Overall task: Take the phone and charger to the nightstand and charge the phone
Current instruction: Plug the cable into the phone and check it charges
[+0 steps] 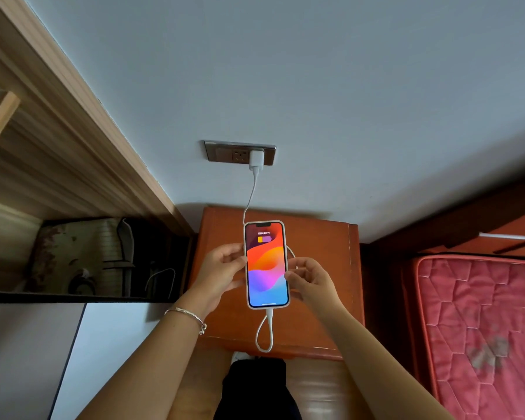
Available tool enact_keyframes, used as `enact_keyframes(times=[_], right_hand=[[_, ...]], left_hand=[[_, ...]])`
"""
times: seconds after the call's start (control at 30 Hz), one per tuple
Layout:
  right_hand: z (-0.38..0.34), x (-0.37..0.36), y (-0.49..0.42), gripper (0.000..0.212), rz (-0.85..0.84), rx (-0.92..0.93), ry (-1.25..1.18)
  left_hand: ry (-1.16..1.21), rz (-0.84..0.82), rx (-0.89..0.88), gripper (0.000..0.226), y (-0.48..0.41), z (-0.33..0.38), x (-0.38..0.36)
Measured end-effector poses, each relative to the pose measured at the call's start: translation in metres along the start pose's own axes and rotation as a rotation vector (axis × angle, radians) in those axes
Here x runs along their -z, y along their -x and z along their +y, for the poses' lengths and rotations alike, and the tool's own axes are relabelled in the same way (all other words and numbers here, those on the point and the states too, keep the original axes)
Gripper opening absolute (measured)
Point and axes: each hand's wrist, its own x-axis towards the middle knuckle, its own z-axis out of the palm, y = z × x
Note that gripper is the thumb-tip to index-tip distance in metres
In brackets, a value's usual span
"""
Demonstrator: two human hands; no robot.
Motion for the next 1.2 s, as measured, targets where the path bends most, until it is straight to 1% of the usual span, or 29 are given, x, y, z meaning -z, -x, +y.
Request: enact_keyframes(times=[0.13,0.27,0.5,0.6,0.73,0.9,1.03,1.2], right_hand=[[0.015,-0.013,-0.024,0.009,0.001,-0.064,0.022],[0.043,-0.028,-0.051,0.013,0.009,-0.128,0.05],[0.114,-0.043,-0.103,0.007,0.061,-0.239,0.092],[0.139,-0.05,-0.124,0.009,0.078,-0.267,0.106],[0.165,-0.058,-0.147,0.008,0.137,-0.278,0.137],[0.189,-0.065,-0.165,0.008,0.213,-0.284,0.19],[0.198,-0.067,-0.172,0.008,0.223,-0.267,0.215],[0.198,-0.068,-0.177,0.006,0.246,-0.241,0.235]], left_hand=[[0.002,0.095,0.05,0.016,-0.02,-0.024,0.009],[-0.009,0.164,0.116,0.026,-0.043,-0.056,0.014],[-0.075,0.211,0.172,0.028,-0.091,-0.123,0.017],[-0.099,0.255,0.197,0.029,-0.112,-0.15,0.017],[-0.126,0.338,0.192,0.02,-0.138,-0.186,0.016],[-0.166,0.411,0.249,0.01,-0.159,-0.222,0.013],[-0.185,0.435,0.242,0.013,-0.169,-0.232,0.012],[-0.238,0.474,0.203,0.006,-0.177,-0.226,0.011]])
